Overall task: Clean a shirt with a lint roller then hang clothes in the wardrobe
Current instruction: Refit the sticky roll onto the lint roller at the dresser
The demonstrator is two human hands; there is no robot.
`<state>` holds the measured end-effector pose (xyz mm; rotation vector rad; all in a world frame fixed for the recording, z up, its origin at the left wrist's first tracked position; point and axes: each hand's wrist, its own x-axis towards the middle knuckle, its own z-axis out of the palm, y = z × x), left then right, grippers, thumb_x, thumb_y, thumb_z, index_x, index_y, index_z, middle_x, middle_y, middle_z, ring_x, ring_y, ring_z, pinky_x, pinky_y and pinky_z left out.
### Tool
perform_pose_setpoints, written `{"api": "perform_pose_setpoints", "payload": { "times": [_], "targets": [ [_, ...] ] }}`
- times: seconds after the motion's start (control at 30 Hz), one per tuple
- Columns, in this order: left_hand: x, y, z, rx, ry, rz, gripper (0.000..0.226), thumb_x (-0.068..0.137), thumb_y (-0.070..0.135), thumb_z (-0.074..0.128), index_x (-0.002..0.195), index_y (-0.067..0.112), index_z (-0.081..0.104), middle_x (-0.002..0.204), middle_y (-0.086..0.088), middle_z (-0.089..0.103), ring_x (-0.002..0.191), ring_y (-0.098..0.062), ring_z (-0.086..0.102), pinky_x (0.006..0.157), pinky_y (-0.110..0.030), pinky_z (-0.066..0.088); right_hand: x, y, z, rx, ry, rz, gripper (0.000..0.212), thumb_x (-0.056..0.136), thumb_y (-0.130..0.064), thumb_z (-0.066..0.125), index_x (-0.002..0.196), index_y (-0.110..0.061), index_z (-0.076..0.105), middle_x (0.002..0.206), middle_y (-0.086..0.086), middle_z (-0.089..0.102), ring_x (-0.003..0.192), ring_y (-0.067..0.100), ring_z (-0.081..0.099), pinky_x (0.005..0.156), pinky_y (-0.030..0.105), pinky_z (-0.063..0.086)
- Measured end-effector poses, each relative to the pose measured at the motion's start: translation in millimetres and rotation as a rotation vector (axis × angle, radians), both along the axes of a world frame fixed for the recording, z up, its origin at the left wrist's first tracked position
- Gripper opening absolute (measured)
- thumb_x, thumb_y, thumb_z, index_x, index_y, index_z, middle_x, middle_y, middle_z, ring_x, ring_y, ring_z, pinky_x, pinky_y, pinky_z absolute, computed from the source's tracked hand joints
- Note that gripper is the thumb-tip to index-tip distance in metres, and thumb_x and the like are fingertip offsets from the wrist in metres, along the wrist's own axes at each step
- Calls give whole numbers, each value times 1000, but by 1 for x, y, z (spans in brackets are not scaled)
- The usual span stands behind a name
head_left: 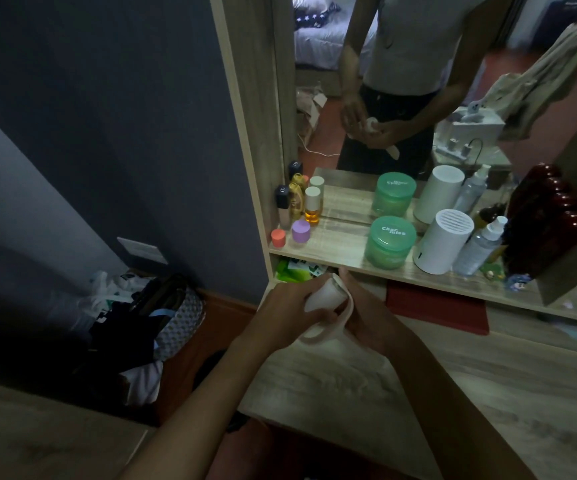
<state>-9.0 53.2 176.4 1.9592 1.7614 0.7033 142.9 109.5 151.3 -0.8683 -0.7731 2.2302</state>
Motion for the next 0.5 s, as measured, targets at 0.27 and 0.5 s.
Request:
{"api": "perform_pose_setpoints", "payload": {
  "times": [0.27,0.5],
  "targets": [
    [0,-2,7,-16,-108,-5,60,74,42,75,131,35,56,112,8,71,98,-4,63,80,-25,49,4,-5,3,-34,108,59,62,100,-44,35,131,7,50,125,28,60,115,32,62,86,35,55],
    [-1,1,3,-40,-117,14,62,73,45,75,131,34,56,111,8,71,99,-5,63,82,-27,50,4,-7,5,-20,126,89,61,101,-44,34,128,7,53,127,30,58,119,34,58,91,36,53]
  ]
}}
